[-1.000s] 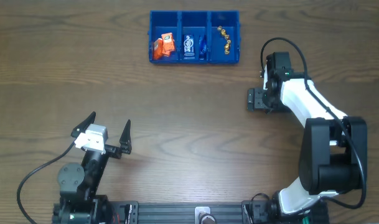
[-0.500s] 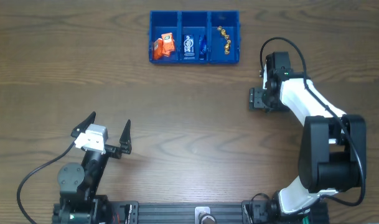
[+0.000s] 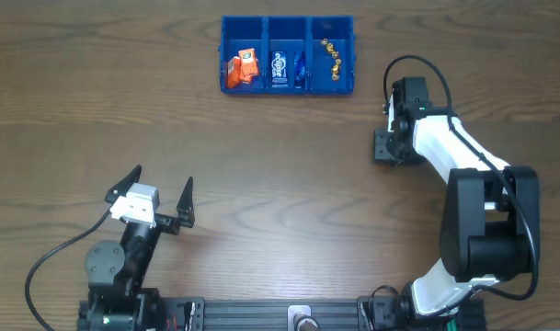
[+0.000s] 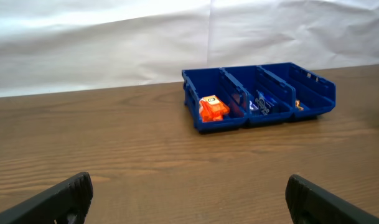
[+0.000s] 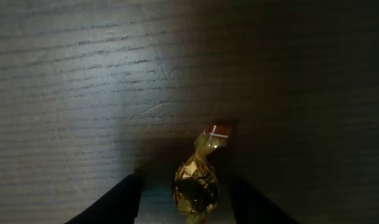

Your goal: Sort Candies Into Trays

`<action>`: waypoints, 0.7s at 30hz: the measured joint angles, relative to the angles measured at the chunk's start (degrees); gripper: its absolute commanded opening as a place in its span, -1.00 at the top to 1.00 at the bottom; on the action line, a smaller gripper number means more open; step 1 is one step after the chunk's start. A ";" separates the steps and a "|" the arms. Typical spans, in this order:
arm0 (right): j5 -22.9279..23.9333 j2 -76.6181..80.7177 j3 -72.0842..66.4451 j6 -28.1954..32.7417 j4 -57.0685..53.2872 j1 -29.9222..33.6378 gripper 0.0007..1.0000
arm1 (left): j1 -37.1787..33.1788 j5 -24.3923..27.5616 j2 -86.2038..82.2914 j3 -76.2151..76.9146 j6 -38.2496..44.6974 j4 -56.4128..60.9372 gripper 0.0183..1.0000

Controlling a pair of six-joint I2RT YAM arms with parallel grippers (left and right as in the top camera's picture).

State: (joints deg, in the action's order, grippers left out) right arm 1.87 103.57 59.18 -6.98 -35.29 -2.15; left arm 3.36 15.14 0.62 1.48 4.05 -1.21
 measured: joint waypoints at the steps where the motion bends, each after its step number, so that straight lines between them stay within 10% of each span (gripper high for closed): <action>1: 0.00 0.11 0.00 -0.07 0.00 0.00 0.26 | 0.00 0.00 0.00 0.00 0.00 0.00 -1.00; 21: -3.89 -2.93 0.00 -0.22 4.11 -0.81 0.62 | 0.00 0.00 0.00 0.00 0.00 0.00 -1.00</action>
State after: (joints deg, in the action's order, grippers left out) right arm -2.02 100.64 59.18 -7.20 -31.18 -2.96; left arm 3.36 15.14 0.62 1.48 4.05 -1.21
